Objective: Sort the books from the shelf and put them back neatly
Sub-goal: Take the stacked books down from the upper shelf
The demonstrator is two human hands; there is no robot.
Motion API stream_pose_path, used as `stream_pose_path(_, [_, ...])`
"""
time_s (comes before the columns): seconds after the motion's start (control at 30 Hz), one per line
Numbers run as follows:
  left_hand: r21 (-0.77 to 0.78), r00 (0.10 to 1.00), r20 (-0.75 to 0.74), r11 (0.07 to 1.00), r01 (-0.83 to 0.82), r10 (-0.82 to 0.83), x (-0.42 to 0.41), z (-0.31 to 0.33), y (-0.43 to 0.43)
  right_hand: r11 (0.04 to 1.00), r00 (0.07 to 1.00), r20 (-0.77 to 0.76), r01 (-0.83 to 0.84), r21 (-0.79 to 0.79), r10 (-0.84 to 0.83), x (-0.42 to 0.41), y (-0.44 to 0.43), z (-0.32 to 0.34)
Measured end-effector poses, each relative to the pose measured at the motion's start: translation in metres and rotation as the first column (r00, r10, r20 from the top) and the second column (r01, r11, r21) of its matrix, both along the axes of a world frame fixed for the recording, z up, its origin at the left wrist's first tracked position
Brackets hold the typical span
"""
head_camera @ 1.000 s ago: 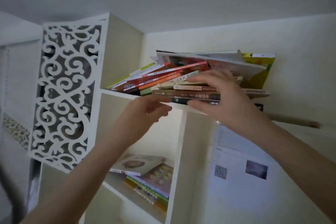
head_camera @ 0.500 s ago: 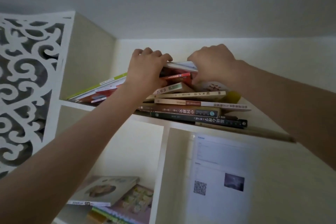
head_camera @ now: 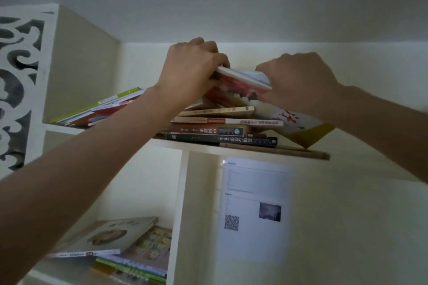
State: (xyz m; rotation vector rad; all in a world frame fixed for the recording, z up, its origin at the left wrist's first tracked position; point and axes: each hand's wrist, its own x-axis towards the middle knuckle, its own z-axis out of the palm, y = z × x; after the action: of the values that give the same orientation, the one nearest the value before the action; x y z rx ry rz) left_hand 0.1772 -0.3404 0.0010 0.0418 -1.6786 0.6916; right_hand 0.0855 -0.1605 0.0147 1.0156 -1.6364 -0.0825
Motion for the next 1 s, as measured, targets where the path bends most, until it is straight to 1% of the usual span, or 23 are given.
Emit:
stream_pose_path(0.1, [-0.092,0.998,0.036,0.994,0.051,-0.048,-0.007,-0.003,0.028,0.999,0.999,0.035,0.019,-0.037,-0.018,-0.005,0.036,-0.015])
stream_pose_path(0.17, [-0.128,0.996,0.017,0.988,0.09,-0.089,-0.016,-0.007,0.05,0.993,0.997,0.05,0.068,-0.093,-0.063,-0.006,0.064,-0.024])
stream_pose_path(0.23, [-0.185,0.983,-0.021,0.967,0.176,-0.183,-0.027,-0.013,0.073,0.98,0.994,0.046,0.102,-0.168,-0.095,-0.008,0.091,-0.033])
stream_pose_path(0.3, [-0.234,0.943,-0.075,0.925,0.3,-0.324,-0.036,-0.018,0.094,0.968,0.991,0.053,0.133,-0.214,-0.125,-0.009,0.115,-0.039])
stream_pose_path(0.37, [-0.179,0.881,-0.183,0.896,0.407,-0.436,-0.038,-0.023,0.104,0.957,0.988,0.13,0.118,-0.266,-0.086,-0.012,0.135,-0.038])
stream_pose_path(0.4, [-0.115,0.825,-0.246,0.86,0.497,-0.51,-0.041,-0.028,0.107,0.948,0.98,0.191,0.106,-0.3,-0.049,-0.013,0.149,-0.036])
stream_pose_path(0.43, [-0.031,0.755,-0.283,0.792,0.61,-0.592,-0.045,-0.035,0.109,0.937,0.967,0.254,0.087,-0.339,0.002,-0.014,0.162,-0.033])
stream_pose_path(0.47, [0.091,0.673,-0.293,0.681,0.727,-0.679,-0.05,-0.045,0.111,0.922,0.945,0.318,0.059,-0.383,0.072,-0.014,0.176,-0.031])
stream_pose_path(0.5, [0.267,0.572,-0.294,0.509,0.818,-0.766,-0.057,-0.056,0.113,0.9,0.913,0.371,0.009,-0.436,0.171,-0.013,0.189,-0.03])
stream_pose_path(0.53, [0.478,0.46,-0.314,0.28,0.833,-0.831,-0.064,-0.067,0.116,0.865,0.867,0.406,-0.053,-0.499,0.288,-0.009,0.202,-0.029])
stream_pose_path(0.57, [0.656,0.341,-0.359,0.025,0.754,-0.869,-0.071,-0.077,0.123,0.82,0.81,0.427,-0.112,-0.561,0.402,-0.004,0.213,-0.029])
stream_pose_path(0.6, [0.764,0.246,-0.399,-0.172,0.622,-0.883,-0.078,-0.085,0.133,0.774,0.747,0.438,-0.16,-0.613,0.501,0.001,0.223,-0.029])
stream_pose_path(0.63, [0.815,0.186,-0.406,-0.263,0.516,-0.895,-0.085,-0.089,0.144,0.732,0.692,0.445,-0.179,-0.657,0.569,0.004,0.231,-0.029])
stream_pose_path(0.7, [0.835,0.083,-0.413,-0.341,0.432,-0.907,-0.096,-0.09,0.167,0.673,0.613,0.466,-0.15,-0.724,0.638,0.007,0.246,-0.03])
stream_pose_path(0.77, [0.773,-0.048,-0.479,-0.447,0.45,-0.876,-0.103,-0.086,0.188,0.65,0.532,0.514,-0.093,-0.754,0.673,0.009,0.257,-0.036])
stream_pose_path(0.8, [0.735,-0.094,-0.498,-0.478,0.481,-0.862,-0.105,-0.086,0.197,0.644,0.495,0.536,-0.065,-0.762,0.684,0.01,0.262,-0.042])
stream_pose_path(0.83, [0.708,-0.124,-0.498,-0.485,0.513,-0.858,-0.106,-0.089,0.204,0.637,0.458,0.552,-0.042,-0.77,0.697,0.011,0.269,-0.051])
stream_pose_path(0.9, [0.694,-0.158,-0.457,-0.462,0.553,-0.875,-0.106,-0.103,0.214,0.617,0.408,0.568,0.013,-0.787,0.715,0.01,0.28,-0.074])
stream_pose_path(1.0, [0.701,-0.218,-0.357,-0.415,0.58,-0.908,-0.107,-0.139,0.223,0.566,0.401,0.566,0.13,-0.814,0.721,0.004,0.296,-0.12])
